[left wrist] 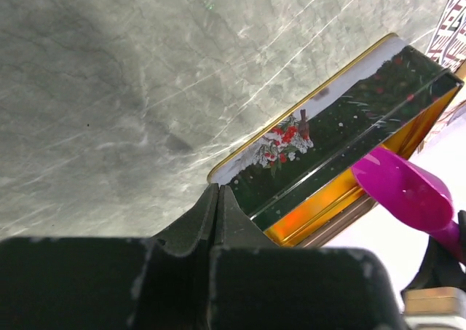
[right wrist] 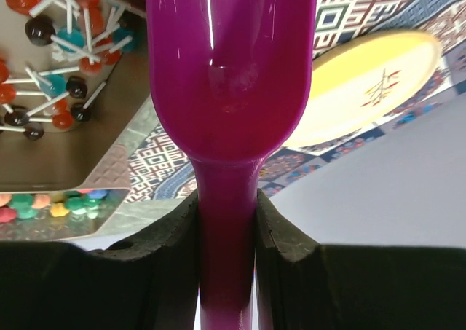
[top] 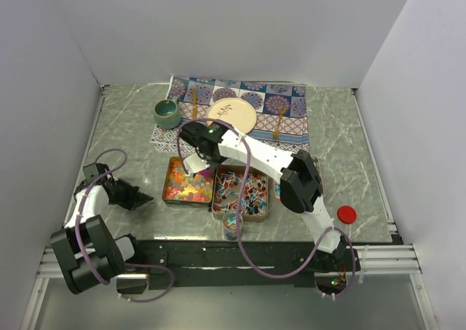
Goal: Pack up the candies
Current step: Scoop the fake candies from the storage box.
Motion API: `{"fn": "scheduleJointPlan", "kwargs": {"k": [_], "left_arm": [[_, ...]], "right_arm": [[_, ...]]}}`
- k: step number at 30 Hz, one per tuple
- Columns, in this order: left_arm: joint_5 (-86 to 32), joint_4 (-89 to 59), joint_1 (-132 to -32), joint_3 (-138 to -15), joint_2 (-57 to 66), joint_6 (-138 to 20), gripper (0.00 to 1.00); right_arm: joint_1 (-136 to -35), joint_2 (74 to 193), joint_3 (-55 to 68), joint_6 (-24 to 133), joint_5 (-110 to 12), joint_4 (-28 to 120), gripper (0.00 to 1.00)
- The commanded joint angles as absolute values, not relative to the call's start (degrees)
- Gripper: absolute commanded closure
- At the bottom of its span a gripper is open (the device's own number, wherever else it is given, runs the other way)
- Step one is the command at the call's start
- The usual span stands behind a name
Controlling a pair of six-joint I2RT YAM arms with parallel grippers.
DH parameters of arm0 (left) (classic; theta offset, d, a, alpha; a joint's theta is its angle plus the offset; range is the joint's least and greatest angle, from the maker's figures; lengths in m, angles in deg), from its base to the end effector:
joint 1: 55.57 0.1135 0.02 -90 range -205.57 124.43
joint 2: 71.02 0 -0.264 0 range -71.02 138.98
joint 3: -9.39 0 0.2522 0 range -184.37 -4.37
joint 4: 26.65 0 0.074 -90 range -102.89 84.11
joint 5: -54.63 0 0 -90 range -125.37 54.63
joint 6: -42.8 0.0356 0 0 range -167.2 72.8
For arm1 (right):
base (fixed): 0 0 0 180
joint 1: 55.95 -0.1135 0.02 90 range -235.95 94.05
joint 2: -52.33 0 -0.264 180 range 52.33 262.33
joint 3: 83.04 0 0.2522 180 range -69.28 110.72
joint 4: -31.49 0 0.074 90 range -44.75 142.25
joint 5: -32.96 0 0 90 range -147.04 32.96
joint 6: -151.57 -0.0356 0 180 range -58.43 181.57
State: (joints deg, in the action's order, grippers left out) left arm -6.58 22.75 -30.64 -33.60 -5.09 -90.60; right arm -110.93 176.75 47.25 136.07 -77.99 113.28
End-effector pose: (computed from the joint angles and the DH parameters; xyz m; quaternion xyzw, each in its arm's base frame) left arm 0.1673 0.0588 0.1560 -0.5059 0.8134 -0.2663 0.1073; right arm 0.2665 0.3581 0.2530 -0.8731 0.4366 -0.1983 0.0882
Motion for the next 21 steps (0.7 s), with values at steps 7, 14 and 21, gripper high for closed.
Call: {"fn": "scheduleJointPlan", "kwargs": {"k": [7, 14, 21], "left_arm": [[-3.8, 19.5, -30.5, -32.1, -5.5, -92.9, 0.99], [-3.4, 18.9, -30.5, -31.5, -3.9, -93.1, 0.99], [-1.8, 17.2, -31.2, -30.5, -4.1, -93.7, 0.99]], "right_arm": [[-115.4, 180.4, 48.2, 144.3, -86.6, 113.7, 1.0], [-117.5, 185.8, 54.7, 142.1, -86.7, 114.7, 1.0], [-120.3, 188.6, 57.9, 140.1, -85.8, 114.2, 1.0]]}}
